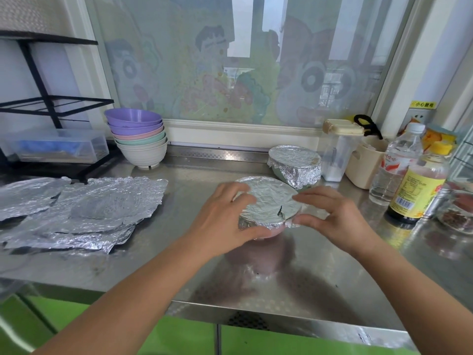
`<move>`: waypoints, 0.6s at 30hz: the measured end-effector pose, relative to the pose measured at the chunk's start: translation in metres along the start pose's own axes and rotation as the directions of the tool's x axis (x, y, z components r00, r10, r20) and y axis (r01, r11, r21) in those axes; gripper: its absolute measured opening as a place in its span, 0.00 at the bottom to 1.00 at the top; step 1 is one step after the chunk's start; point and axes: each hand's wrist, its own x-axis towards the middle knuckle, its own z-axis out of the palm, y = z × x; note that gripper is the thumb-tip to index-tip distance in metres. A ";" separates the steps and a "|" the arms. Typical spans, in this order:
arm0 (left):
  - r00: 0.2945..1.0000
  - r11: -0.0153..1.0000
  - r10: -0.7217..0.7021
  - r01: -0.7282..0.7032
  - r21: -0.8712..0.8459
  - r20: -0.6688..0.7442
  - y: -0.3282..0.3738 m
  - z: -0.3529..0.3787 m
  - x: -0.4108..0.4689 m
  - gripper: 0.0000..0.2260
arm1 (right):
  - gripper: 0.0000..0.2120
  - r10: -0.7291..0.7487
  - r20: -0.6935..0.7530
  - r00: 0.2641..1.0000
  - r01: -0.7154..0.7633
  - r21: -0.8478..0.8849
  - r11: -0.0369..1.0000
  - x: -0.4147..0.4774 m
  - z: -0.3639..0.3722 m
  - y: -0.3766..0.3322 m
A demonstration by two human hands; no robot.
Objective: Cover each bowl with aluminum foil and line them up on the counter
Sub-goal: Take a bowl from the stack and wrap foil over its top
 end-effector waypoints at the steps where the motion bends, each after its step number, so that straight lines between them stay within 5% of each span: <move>1: 0.990 0.992 -0.122 0.124 -0.024 0.071 0.006 0.002 -0.001 0.43 | 0.24 0.146 0.029 0.989 -0.149 0.109 0.983 -0.001 -0.002 0.001; 3: 0.912 0.914 -0.344 0.380 -0.143 0.222 0.016 0.007 0.000 0.58 | 0.32 0.432 0.092 0.897 -0.435 0.346 0.831 0.001 0.005 0.004; 6: 0.852 0.799 -0.456 0.519 -0.302 0.258 0.016 0.015 0.003 0.67 | 0.48 0.662 0.097 0.743 -0.603 0.527 0.599 0.013 0.032 0.019; 10: 0.851 0.769 -0.483 0.525 -0.364 0.206 0.017 0.019 0.003 0.66 | 0.49 0.725 0.170 0.668 -0.604 0.692 0.394 0.032 0.068 0.018; 15: 0.856 0.737 -0.477 0.514 -0.440 0.201 0.014 0.028 0.003 0.65 | 0.34 0.792 0.054 0.608 -0.499 0.802 0.328 0.037 0.088 0.003; 18: 0.851 0.725 -0.484 0.521 -0.451 0.205 0.014 0.032 0.002 0.66 | 0.35 0.820 0.044 0.571 -0.497 0.813 0.303 0.038 0.091 0.001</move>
